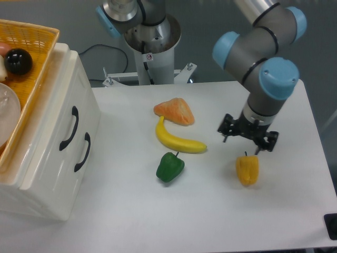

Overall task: Slide the top white drawer open
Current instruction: 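Move the gripper across the table toward the upper drawer's black handle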

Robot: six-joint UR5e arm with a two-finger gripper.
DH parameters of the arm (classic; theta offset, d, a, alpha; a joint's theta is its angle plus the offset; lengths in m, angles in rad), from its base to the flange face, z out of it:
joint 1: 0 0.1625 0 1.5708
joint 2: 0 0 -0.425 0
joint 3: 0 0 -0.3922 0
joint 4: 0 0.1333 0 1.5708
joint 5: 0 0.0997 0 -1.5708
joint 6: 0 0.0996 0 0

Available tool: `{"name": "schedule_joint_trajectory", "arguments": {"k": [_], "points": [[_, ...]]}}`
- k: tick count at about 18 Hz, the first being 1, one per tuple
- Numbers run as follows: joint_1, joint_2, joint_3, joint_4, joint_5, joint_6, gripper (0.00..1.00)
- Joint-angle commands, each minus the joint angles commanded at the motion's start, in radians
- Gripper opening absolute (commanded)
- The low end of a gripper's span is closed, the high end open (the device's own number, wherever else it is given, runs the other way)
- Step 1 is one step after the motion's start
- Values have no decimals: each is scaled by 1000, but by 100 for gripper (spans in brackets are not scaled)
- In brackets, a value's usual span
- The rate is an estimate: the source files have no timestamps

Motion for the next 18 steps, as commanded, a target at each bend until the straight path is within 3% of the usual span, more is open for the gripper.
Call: {"name": "schedule_joint_trajectory", "arguments": {"k": [4,10,14,18], "points": [[-89,58,-5,-21,-5,-207,100],[-160,100,-6,-170,-52,-258,100],[-238,127,-21,-205,-124,-336,100],[-311,152,-48,-204,-208,-404,100]]}}
